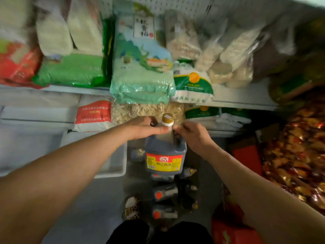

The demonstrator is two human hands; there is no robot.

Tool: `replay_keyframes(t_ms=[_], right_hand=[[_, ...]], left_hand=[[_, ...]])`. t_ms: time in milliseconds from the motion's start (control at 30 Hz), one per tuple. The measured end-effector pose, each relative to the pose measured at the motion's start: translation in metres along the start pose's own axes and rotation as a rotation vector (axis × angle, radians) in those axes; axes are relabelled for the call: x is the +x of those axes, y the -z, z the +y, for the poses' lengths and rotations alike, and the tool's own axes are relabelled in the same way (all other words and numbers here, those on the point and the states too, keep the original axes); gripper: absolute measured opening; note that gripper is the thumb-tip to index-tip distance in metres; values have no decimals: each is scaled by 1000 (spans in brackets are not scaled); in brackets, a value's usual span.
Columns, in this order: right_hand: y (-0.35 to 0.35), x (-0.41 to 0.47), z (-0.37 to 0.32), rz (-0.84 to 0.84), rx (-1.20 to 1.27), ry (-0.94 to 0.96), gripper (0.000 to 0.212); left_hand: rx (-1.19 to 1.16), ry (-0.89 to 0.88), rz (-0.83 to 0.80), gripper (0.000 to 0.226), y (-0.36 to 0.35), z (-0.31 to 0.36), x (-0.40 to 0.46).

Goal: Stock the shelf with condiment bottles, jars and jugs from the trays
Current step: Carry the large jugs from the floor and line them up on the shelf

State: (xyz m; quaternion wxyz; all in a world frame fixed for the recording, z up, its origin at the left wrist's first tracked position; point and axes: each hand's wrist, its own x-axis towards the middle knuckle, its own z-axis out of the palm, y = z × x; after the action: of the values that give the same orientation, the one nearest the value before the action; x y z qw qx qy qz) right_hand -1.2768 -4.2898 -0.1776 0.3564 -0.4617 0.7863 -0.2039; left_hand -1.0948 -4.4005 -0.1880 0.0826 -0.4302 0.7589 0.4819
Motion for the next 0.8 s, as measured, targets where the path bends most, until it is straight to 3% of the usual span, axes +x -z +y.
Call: replay_keyframes(t_ms=[200,367,467,600,800], right_hand=[[118,-60,-72,275,46,54,42],[196,-96,-114,468,21,134,39],[233,-107,-131,561,51,189,40],[281,-116,-148,622,79,247,44],[340,-99,-143,584,189,401,37]], left_hand=[[127,-193,100,69,63,129,-49],[174,-355,207,76,106,215,-83],[189,-456,187,79,121,253,-97],[246,-525,237,104,121,296,-107],[342,-539,427,106,125,351,-101]])
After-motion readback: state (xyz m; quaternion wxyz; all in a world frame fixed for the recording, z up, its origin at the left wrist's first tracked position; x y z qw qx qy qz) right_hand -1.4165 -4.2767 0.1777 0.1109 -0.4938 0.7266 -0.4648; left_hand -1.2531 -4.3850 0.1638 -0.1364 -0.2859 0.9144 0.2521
